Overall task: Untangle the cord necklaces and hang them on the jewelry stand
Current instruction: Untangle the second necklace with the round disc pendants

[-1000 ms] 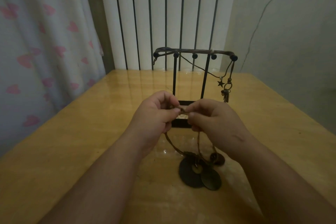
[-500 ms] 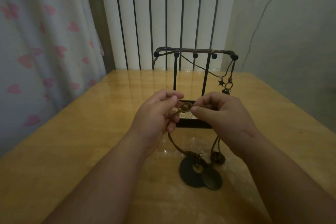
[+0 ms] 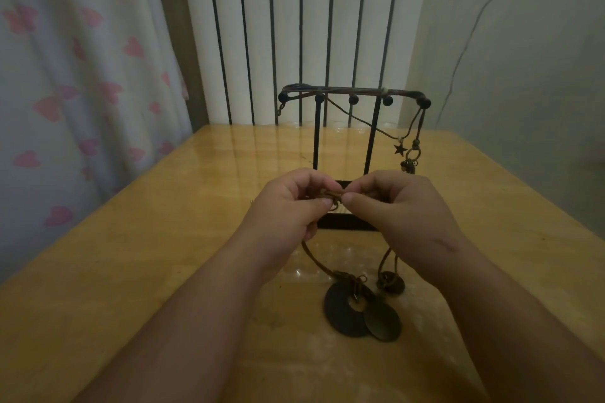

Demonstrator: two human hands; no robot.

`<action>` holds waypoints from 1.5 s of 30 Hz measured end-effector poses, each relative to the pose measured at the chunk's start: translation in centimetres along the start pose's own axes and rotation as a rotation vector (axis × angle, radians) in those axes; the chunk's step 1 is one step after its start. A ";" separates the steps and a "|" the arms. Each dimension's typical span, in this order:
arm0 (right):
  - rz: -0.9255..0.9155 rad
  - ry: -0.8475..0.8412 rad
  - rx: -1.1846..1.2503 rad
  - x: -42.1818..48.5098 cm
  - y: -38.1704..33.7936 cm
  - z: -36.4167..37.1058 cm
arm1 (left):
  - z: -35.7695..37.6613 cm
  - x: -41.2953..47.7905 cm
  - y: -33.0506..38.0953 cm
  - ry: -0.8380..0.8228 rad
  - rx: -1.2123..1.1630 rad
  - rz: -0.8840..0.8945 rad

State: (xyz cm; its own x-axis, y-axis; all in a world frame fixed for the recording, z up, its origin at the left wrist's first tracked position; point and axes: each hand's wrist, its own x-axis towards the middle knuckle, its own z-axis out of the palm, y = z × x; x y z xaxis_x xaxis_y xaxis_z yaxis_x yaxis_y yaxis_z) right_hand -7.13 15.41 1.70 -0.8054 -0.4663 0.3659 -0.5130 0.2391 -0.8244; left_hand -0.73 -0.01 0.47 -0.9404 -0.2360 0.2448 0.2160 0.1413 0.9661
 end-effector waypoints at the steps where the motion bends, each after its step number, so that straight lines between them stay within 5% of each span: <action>1: -0.008 0.007 -0.018 0.0 0.0 0.0 | 0.0 0.0 0.1 -0.001 -0.004 0.003; 8: -0.041 0.058 -0.115 -0.1 -0.1 0.6 | 0.1 0.0 0.5 -0.043 -0.042 -0.052; 15: 0.074 0.014 -0.013 -0.3 -0.5 0.2 | 0.1 -0.1 0.6 0.113 -0.020 0.025; 19: 0.152 -0.016 0.054 -0.2 -0.3 0.2 | 0.2 -0.5 0.5 0.017 0.252 0.133; 22: 0.156 -0.018 0.094 0.0 -0.1 0.0 | 0.9 -0.6 0.3 0.094 0.483 0.221; 27: 0.065 -0.041 0.088 -0.2 -0.3 -0.4 | 0.6 -0.4 0.6 0.182 0.296 0.169; 35: 0.072 -0.059 0.020 -0.3 -0.5 -0.2 | 0.0 -0.1 0.8 0.066 -0.171 -0.059; 41: 0.064 -0.013 0.051 -0.3 -0.4 -0.2 | 0.3 -0.4 0.6 0.228 0.314 0.193; 45: 0.027 -0.027 0.020 -0.3 -0.2 -0.1 | 0.6 -0.5 0.5 0.184 0.393 0.225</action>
State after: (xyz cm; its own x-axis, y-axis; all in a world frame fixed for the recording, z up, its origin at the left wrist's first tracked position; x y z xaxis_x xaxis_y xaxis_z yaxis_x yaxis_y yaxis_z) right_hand -6.85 15.59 1.84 -0.8107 -0.4826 0.3315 -0.4845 0.2350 -0.8427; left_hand -0.30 0.72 0.73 -0.8119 -0.3193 0.4887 0.2595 0.5524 0.7921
